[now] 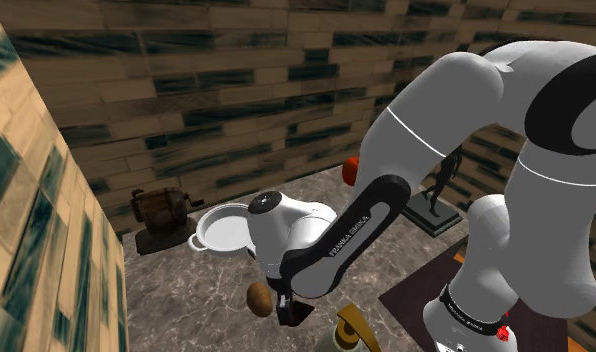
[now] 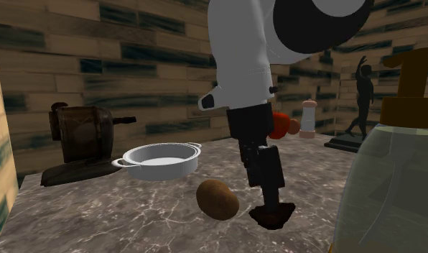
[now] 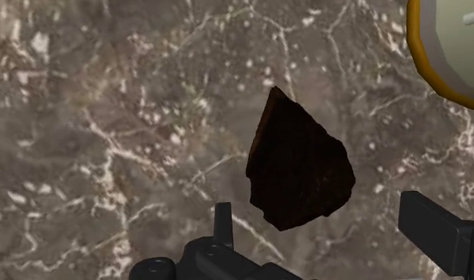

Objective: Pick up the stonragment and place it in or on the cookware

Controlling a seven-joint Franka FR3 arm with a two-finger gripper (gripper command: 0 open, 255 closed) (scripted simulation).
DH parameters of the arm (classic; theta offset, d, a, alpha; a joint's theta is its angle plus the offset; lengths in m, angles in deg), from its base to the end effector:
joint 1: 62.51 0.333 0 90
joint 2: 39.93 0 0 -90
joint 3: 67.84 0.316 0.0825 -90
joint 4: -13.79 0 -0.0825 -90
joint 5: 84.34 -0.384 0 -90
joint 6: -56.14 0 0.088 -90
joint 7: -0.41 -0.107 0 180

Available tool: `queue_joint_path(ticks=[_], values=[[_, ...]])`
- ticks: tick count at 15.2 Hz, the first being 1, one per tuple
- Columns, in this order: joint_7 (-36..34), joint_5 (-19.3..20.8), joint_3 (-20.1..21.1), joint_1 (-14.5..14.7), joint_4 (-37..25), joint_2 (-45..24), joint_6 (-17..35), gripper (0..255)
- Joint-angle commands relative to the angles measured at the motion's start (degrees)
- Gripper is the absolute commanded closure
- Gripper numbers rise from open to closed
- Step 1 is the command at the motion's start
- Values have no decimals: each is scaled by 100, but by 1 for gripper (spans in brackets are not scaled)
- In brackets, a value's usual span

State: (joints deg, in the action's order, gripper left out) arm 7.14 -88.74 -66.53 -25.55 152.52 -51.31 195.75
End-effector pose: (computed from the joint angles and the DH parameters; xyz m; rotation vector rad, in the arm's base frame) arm 0.3712 0.2935 0.2135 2.9231 1.1041 -0.2971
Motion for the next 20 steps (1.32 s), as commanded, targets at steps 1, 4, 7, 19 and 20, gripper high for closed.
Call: queue_joint_path(ticks=[1, 4, 7, 19, 20], values=[[-343, 422, -26, 178, -63, -118, 27, 0], [-344, 423, -33, 185, -13, -306, 265, 0], [-346, 426, -35, 188, 21, -474, 467, 0], [-342, 427, -37, 185, 22, -467, 460, 255], [-339, 428, -39, 183, 19, -469, 460, 255]])
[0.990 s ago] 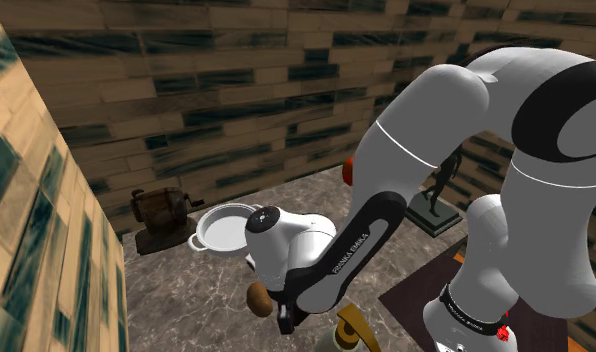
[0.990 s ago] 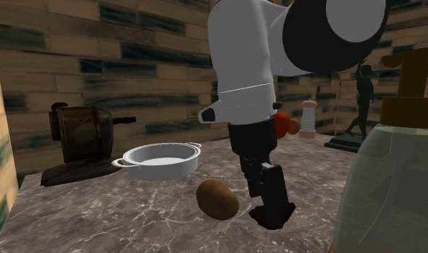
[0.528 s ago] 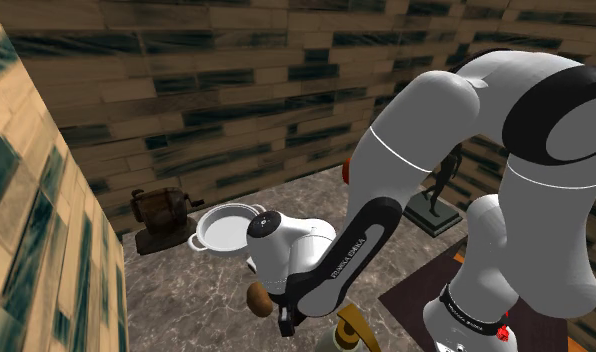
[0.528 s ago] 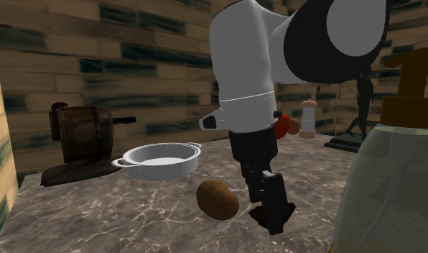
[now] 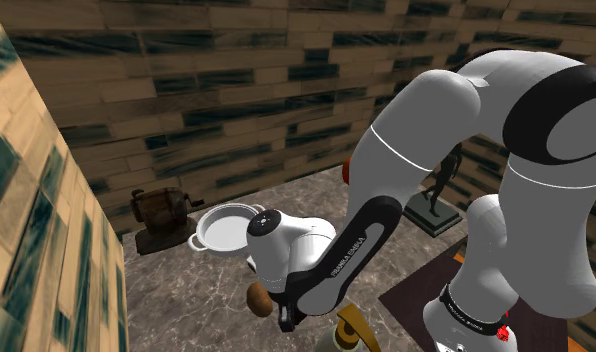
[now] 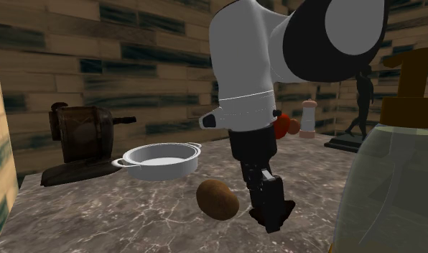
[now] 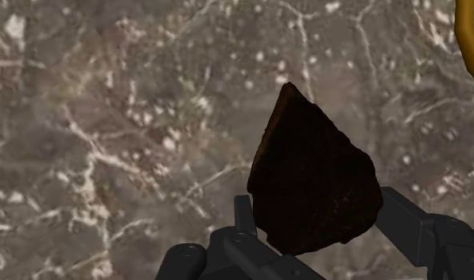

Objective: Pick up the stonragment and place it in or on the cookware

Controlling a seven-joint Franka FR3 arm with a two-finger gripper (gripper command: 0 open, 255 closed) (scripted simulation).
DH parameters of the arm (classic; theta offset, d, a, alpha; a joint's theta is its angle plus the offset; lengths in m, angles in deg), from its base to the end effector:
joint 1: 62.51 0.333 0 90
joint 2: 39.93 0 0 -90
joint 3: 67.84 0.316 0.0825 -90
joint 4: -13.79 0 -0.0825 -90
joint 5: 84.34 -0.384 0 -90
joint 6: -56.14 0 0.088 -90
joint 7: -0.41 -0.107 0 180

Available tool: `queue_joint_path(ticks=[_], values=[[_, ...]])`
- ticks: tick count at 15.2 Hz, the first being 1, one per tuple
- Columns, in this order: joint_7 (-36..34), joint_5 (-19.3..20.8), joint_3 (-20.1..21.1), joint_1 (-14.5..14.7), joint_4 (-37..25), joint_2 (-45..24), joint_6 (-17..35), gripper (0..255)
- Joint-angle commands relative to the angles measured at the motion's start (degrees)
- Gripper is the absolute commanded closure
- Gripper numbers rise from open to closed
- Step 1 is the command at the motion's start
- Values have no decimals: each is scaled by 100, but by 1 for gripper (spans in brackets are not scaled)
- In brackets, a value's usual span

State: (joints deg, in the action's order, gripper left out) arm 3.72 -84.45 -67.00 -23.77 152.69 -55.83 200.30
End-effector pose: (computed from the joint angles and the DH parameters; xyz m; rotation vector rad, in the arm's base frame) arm 0.3626 0.3002 0.1806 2.8645 1.1221 -0.2746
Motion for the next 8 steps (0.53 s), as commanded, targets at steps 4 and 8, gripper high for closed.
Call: queue_joint_path(ticks=[4, 8], values=[[-4, -4, 12, 11, 3, -23, 13, 255], [-1, -11, 15, 9, 25, 290, -278, 255]])
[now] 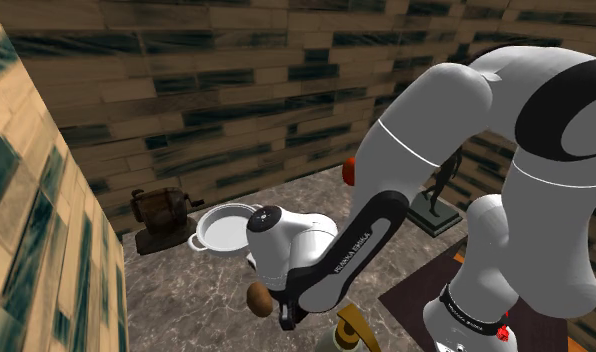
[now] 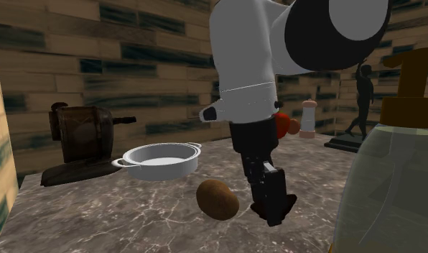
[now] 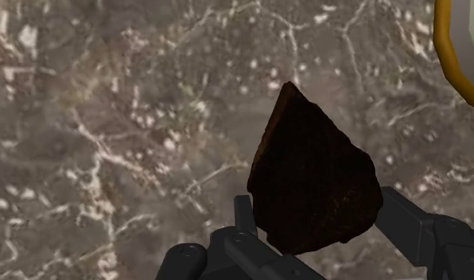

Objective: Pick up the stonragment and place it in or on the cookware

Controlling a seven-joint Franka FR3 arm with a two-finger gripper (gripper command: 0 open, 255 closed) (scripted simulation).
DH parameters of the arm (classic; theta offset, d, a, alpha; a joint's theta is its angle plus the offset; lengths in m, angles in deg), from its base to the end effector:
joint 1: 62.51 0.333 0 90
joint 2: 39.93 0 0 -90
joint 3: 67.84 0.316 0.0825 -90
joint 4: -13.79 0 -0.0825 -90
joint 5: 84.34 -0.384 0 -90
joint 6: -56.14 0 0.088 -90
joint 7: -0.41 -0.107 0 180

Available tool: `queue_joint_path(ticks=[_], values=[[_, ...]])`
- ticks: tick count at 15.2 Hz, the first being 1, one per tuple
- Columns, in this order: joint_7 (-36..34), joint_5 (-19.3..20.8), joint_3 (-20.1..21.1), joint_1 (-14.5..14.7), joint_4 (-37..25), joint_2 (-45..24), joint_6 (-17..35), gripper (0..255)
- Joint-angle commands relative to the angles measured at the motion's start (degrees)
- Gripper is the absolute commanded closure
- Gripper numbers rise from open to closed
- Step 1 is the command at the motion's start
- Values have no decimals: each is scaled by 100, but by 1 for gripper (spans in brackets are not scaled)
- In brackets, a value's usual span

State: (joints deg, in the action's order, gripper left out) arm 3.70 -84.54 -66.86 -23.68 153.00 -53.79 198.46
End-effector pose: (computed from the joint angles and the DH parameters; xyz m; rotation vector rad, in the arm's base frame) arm 0.3607 0.3010 0.1935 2.8628 1.1255 -0.2777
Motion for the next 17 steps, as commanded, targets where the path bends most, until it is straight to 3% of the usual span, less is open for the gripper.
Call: queue_joint_path(ticks=[1, 17], values=[[3, -3, 2, -1, -4, 163, -169, 255], [12, -22, 6, -5, -150, 1255, -1406, 255]])
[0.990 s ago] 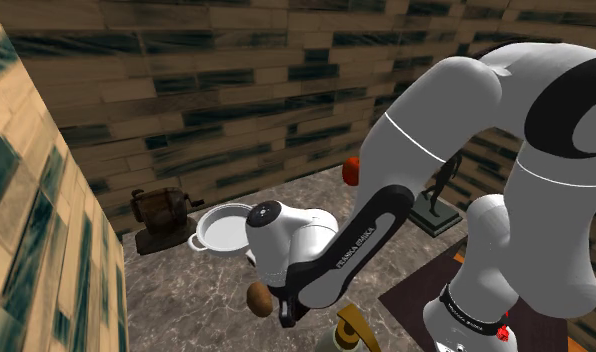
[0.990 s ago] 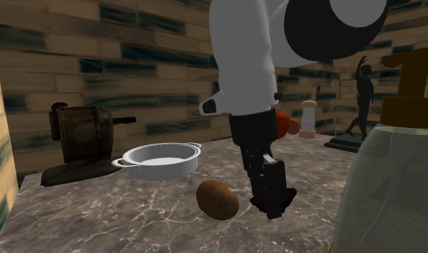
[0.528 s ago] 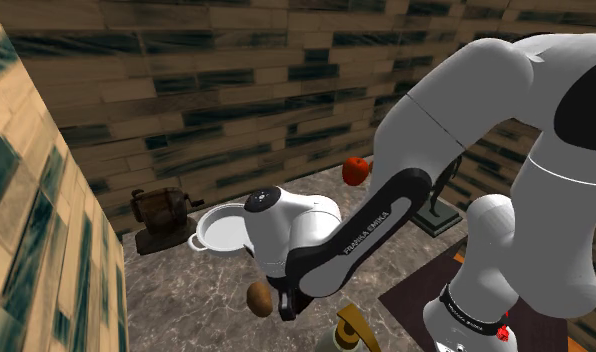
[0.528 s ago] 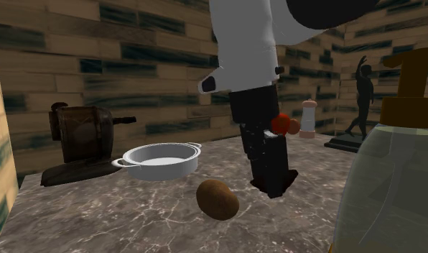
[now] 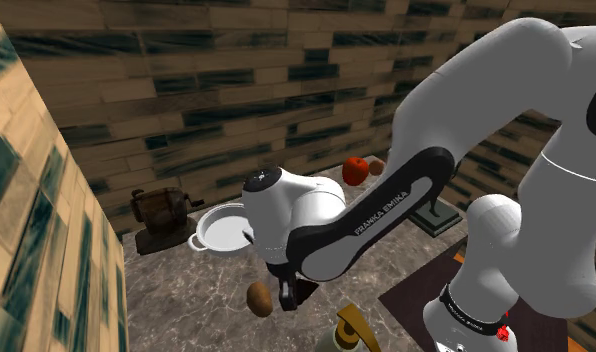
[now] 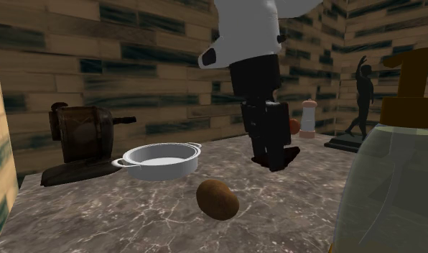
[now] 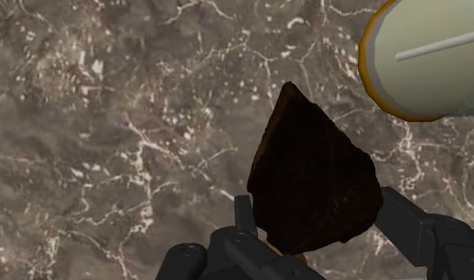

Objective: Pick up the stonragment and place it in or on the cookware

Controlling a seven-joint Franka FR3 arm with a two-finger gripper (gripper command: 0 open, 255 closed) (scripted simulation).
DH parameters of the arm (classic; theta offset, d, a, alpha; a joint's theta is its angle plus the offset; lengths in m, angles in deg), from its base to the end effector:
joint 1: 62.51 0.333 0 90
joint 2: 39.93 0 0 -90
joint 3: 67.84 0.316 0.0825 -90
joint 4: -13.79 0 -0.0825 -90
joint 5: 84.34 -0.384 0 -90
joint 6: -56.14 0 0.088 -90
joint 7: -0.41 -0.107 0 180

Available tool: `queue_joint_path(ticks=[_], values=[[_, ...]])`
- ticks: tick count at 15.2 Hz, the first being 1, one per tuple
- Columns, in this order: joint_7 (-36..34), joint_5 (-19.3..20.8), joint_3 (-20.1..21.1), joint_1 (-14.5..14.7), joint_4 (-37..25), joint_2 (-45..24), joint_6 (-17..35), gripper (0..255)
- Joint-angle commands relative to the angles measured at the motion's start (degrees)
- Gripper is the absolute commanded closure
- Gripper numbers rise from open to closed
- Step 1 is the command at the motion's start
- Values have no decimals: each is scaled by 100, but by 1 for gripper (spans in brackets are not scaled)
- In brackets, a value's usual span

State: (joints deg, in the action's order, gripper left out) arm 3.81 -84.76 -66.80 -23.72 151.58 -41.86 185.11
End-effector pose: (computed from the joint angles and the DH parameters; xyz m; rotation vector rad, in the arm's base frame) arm 0.3614 0.3017 0.2849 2.8626 1.1258 -0.2777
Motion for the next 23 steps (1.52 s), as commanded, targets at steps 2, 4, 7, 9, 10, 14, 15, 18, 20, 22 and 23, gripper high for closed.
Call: queue_joint_path(ticks=[2, 4, 7, 9, 10, 14, 15, 18, 20, 22, 23], values=[[1, -2, 0, 0, -33, 139, -175, 255], [192, 49, -111, -115, -388, -136, -256, 255], [473, 96, -258, -278, -961, -562, -401, 255], [654, 110, -342, -384, -1373, -857, -515, 255], [743, 112, -380, -436, -1588, -1008, -578, 255], [1082, 101, -505, -650, -2517, -1641, -869, 255], [1163, 94, -530, -704, -2769, -1807, -953, 255], [1393, 67, -593, -870, -3580, -2330, -1236, 255], [1537, 44, -626, -983, -4176, -2704, -1455, 255], [1672, 19, -651, -1100, -4830, -3106, -1704, 255], [1736, 7, -661, -1160, -5185, -3321, -1842, 255]])
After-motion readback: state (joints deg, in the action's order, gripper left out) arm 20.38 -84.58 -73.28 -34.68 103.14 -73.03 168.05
